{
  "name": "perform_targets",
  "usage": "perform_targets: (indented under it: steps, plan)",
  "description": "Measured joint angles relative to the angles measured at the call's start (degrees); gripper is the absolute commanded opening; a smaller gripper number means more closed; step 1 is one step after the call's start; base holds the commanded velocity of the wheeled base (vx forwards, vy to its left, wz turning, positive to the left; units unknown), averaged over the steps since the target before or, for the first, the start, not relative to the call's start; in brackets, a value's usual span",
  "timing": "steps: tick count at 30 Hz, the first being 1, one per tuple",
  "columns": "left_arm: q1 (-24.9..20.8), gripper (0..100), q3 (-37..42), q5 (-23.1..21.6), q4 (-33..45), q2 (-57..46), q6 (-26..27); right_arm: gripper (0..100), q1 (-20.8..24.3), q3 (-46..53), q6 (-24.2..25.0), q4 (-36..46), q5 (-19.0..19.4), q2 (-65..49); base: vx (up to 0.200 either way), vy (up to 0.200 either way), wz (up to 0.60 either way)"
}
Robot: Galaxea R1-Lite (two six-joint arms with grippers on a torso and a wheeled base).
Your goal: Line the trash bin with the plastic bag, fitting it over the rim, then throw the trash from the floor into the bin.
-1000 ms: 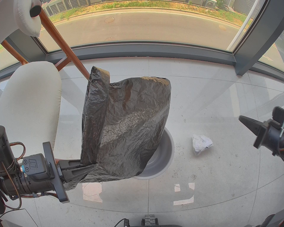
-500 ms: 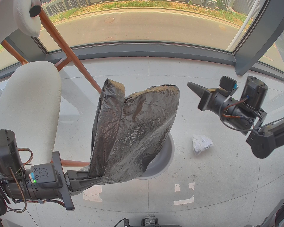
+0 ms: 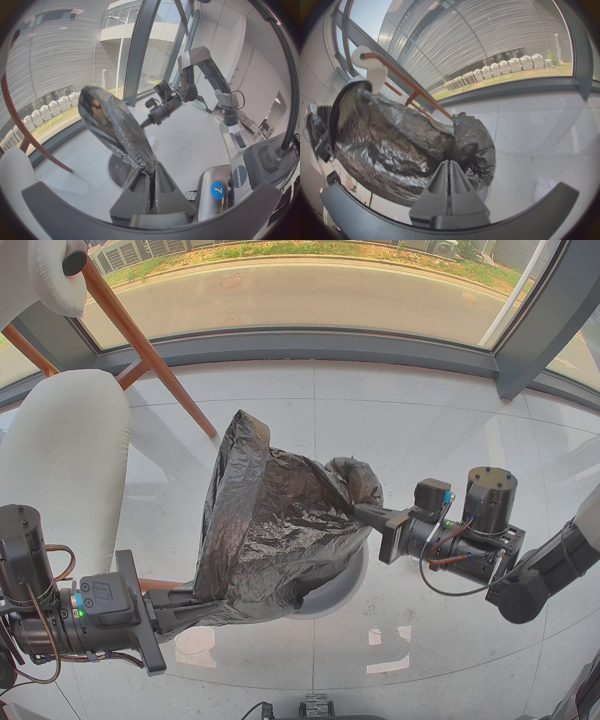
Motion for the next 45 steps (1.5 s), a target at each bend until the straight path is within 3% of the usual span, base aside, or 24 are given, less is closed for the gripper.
perform_targets:
  steps: [15, 31, 40, 45]
  plan:
    - [-0.07, 0, -3.77, 3.51, -0.15, 1.74, 0.41, 0, 6.75, -3.05, -0.77, -0.18, -0.33, 9.70, 0.000, 0.000, 0.00]
    - [-2.82, 0, -5.29, 5.16, -0.44, 6.99, 2.22, 0, 6.25, -10.85, -0.74, -0.02, -2.16, 20.02, 0.000, 0.000, 0.00]
    - [-3.28, 0, -6.78, 5.10, -0.24, 10.56, 3.61, 0, 2.26, -10.14, 3.19, 1.65, -2.38, 10.73, 0.000, 0.000, 0.00]
    - [-3.34, 0, -8.13, 5.02, -0.09, 13.21, 6.63, 0, 0.57, -6.41, 6.81, 7.34, -2.33, 0.48, 0.000, 0.000, 0.00]
